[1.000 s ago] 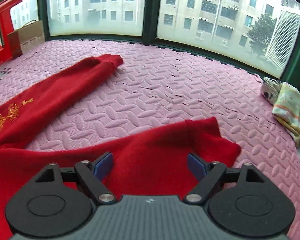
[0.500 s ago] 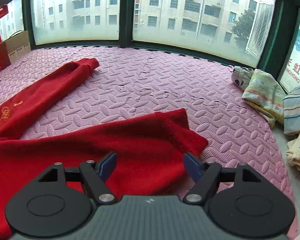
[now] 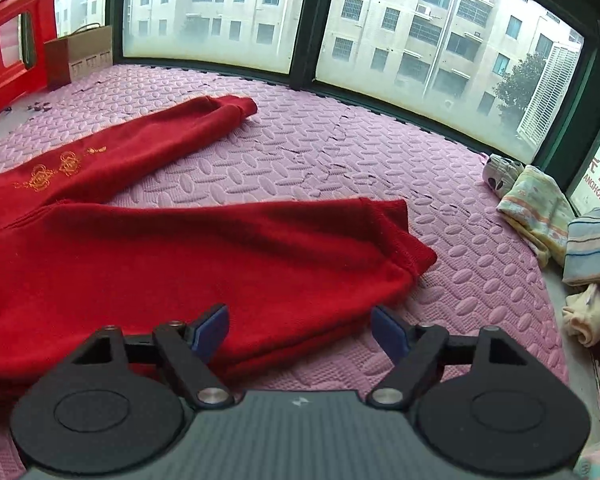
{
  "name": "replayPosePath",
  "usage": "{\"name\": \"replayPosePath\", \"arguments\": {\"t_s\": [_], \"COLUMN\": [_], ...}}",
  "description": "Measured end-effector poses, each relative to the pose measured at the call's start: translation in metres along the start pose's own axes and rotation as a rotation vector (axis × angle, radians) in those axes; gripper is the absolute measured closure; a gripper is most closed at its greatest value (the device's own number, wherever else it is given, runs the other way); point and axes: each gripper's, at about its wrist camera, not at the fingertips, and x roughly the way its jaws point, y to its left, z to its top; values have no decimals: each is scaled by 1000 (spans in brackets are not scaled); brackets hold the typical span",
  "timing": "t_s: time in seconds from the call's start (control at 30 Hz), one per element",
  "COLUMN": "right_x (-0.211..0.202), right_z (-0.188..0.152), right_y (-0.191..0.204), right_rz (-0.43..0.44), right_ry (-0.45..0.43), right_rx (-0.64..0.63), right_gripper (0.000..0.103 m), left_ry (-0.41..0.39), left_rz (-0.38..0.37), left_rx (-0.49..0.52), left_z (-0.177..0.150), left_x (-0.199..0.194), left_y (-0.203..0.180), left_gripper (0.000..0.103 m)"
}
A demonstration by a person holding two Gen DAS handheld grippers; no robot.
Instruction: Fold clothes
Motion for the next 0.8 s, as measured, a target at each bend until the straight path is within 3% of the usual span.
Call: {"name": "replayPosePath", "arguments": {"t_s": [0.17,0.3,0.47,0.63,0.8], "right_x": [12,9,-8,-14,-5], "right_z": [-1,-17,-25,-16,-19], "right_y": [16,19,16,22,49], "right_rz": [147,169,132,149,196], "right_ry": [12,23,37,-18,13], "right_rx": [14,-24,-62,-24,-103], "right_gripper": [26,27,27,27,27], "left_ry": [-7,12,40,6,14], "left_rz": [-117,-178,-223,-194,-94], "left_rx": [81,100,100,23,-38], "left_z": [-2,-8,-13,-14,-28], "left_x": [2,2,-2,-24,-41], "left_y": [-41,-56,-57,-34,-3], "left_gripper": [0,0,0,0,0]}}
